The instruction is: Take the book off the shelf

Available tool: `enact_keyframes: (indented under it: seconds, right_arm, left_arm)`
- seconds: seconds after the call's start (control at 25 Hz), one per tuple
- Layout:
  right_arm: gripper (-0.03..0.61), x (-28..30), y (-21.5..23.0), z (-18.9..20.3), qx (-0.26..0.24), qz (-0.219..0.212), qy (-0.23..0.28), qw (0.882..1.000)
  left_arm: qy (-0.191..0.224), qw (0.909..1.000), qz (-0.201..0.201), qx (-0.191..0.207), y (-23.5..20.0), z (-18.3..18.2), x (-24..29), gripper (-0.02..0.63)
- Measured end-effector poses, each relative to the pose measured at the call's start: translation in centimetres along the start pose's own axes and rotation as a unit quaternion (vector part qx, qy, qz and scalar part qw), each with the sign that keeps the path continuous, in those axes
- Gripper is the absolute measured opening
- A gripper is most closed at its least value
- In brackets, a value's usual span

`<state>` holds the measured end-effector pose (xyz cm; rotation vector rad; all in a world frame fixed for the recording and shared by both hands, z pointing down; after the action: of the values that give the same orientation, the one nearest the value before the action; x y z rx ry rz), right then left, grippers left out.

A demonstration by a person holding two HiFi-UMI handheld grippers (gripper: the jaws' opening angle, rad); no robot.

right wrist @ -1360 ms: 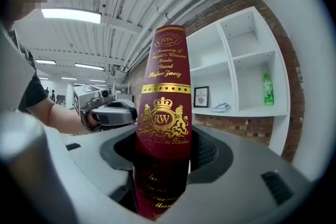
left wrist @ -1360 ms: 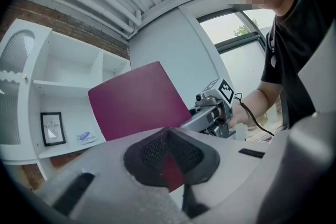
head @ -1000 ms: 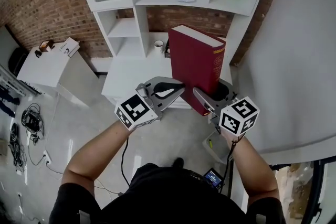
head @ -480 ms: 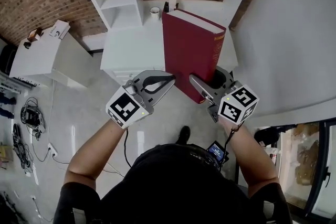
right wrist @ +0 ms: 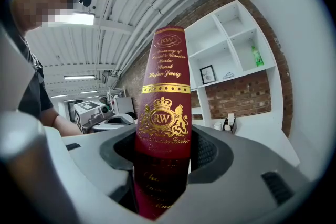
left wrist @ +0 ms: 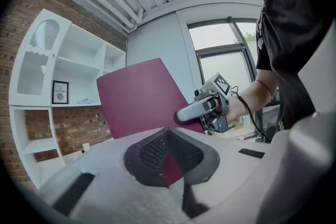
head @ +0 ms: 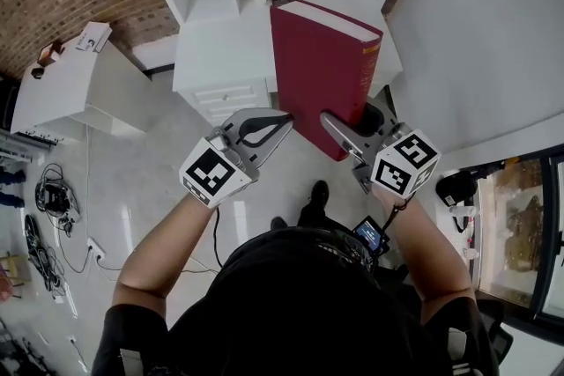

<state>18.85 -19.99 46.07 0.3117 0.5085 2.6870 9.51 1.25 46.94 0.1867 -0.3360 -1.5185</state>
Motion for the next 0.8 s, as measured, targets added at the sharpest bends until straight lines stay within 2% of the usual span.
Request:
enact_keyframes:
  seconds: [0.32,0.56,0.8]
  right_arm:
    - [0.242,-1.0,-3.2,3.0,0.02,0.01,-0.003,1.0]
    - [0.242,-3.0,-3.5,4.5,0.02,0.014,-0.005,1.0]
    - [0.242,-5.6,-2.5,5.7,0.02,0.006,-0.002,1.0]
  left_arm:
    - [0.015,0.9996,0.018,-0.015,2.8,0.1,-2.1,0.006]
    - [0.012,0.999,0.011,-0.042,5.1,-0.2,-1.8,0.006]
    - [0.01,0.9986,0.002,-0.052,7.3,0.5,-0.2,0.006]
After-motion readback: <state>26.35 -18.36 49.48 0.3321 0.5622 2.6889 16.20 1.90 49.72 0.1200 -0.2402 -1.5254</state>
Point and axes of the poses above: the fingertips, and each gripper's own axes: x forward along the fingers, y to its right, z out of its underside, the point moved 10 cm from there along -x, backward along the fingers, and after that the axes turned 10 degrees about x, right-handed, at the moved point
